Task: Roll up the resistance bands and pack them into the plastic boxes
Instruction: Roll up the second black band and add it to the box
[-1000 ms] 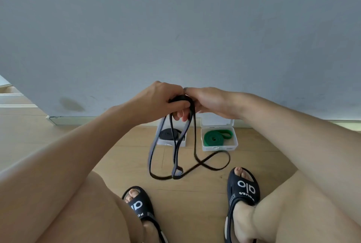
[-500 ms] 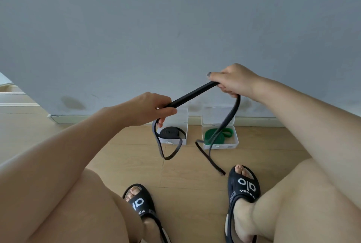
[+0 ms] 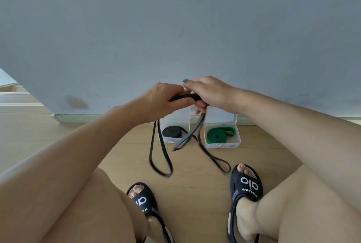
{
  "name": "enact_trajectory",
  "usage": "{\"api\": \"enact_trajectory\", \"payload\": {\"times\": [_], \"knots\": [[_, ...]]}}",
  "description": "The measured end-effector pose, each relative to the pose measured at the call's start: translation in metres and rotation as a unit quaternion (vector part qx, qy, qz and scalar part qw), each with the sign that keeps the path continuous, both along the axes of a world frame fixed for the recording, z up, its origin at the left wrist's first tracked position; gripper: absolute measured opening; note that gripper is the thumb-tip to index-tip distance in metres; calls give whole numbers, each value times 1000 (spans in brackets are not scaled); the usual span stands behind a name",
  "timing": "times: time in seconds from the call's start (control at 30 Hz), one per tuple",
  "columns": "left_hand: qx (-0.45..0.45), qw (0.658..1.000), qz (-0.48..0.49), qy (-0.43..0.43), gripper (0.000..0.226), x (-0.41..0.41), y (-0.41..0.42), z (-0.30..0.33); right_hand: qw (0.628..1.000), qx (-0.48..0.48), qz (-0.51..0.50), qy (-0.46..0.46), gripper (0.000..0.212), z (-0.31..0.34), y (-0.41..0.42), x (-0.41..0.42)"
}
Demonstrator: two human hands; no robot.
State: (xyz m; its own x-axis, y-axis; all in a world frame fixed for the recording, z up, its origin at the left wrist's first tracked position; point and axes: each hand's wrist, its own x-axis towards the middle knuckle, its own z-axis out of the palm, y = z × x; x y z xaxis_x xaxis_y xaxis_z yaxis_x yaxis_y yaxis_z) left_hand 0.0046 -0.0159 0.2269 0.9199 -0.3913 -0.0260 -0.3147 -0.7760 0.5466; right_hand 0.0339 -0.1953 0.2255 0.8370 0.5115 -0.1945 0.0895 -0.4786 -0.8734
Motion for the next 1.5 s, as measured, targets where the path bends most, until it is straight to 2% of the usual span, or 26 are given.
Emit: {"api": "enact_trajectory", "payload": {"times": [0.07,0.13,0.27,0.4,0.47,0.57,0.67,0.73,0.83,1.0,1.1,1.2,1.27,1.37,1.43,1.5], "knots": [[35,999,13,28,38,1,7,-3,997,-66,1,-49,39,2,-11,5],[52,997,7,61,33,1,14,-6,992,-103,-5,-70,33,4,-25,12],[75,995,2,66,28,3,24,-10,985,-140,-47,-85,42,0,-55,27],[123,989,23,83,38,2,38,-12,977,-179,-79,-84,38,-6,-77,36],[104,992,35,69,39,1,39,-10,974,-217,-54,-33,38,-9,-76,30],[30,998,32,33,36,2,22,-5,981,-161,-39,97,53,-14,-58,19],[33,999,-5,24,29,2,-1,-1,992,-23,-26,118,57,-7,-32,11],[39,999,-28,24,26,2,-10,-1,993,28,5,116,57,-3,-17,5],[30,999,-29,17,29,4,-11,-2,998,-14,29,62,65,-5,-5,1],[18,1000,-6,17,23,8,0,-1,997,-66,-20,-16,34,-8,-27,13],[79,996,-5,32,25,10,9,-6,992,-116,-35,-43,40,-11,-43,22],[99,994,28,43,31,13,30,-8,984,-146,-83,-54,42,-13,-65,31],[85,993,54,61,32,12,44,-8,981,-169,-81,-43,39,-15,-76,32],[65,994,51,66,33,7,43,-8,981,-192,-21,25,38,-22,-66,21],[52,996,39,52,32,5,30,-6,986,-157,-11,48,45,-25,-46,18],[42,998,21,50,29,4,14,-2,994,-82,-16,68,49,-21,-25,14]]}}
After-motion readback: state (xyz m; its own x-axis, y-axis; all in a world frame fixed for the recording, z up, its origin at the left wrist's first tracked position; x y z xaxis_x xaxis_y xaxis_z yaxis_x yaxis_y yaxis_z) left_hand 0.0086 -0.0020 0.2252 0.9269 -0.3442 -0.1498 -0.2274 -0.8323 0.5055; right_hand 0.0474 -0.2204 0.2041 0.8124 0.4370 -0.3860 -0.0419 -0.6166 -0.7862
